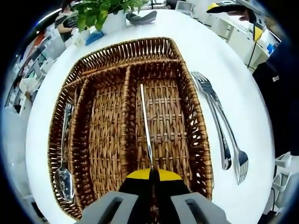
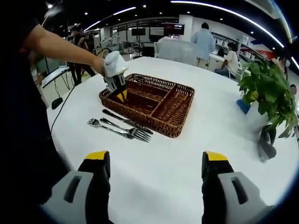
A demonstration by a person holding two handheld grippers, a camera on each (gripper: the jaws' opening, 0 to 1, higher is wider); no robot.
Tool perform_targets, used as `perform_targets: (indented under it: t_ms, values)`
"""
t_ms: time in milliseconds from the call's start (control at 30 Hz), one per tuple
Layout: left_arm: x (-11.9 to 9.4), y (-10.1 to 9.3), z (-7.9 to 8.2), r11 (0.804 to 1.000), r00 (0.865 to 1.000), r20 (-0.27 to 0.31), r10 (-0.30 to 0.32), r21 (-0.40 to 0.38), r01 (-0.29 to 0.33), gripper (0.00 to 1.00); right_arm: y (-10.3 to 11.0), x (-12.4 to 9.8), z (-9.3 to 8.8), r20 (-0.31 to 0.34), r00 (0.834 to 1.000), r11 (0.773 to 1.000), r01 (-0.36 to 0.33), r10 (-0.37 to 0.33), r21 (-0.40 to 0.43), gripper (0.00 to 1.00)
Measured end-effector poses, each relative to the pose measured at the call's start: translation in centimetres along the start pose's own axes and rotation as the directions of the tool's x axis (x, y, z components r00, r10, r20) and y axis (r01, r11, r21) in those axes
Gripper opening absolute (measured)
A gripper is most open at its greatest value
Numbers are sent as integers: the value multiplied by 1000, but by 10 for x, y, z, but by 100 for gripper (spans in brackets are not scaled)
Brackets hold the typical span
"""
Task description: Arrange the knives, forks, and spoons in their matching storage slots by inserting each utensil handle-first until every utensil is classified and aligned in the correct compartment
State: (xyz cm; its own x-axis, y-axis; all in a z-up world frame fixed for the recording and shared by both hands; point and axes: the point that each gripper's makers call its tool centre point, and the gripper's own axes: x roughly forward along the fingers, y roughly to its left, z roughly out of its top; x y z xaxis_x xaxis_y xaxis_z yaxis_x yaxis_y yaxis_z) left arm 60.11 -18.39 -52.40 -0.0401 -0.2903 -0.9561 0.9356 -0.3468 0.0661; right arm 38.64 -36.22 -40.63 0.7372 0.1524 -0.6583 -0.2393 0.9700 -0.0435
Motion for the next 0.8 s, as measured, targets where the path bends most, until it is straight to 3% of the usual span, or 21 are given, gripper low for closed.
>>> perform_targets:
  t_ms: [433, 800]
  values:
    - [2, 4, -4, 1000, 1000, 1, 4, -10, -4, 5, 4, 3, -2, -3, 1000, 1000, -10, 10, 1, 82]
    - [-11, 2, 1, 1000, 999, 30, 9, -26, -9, 14, 4, 6, 2, 7, 1000, 1000, -21, 21, -9, 82]
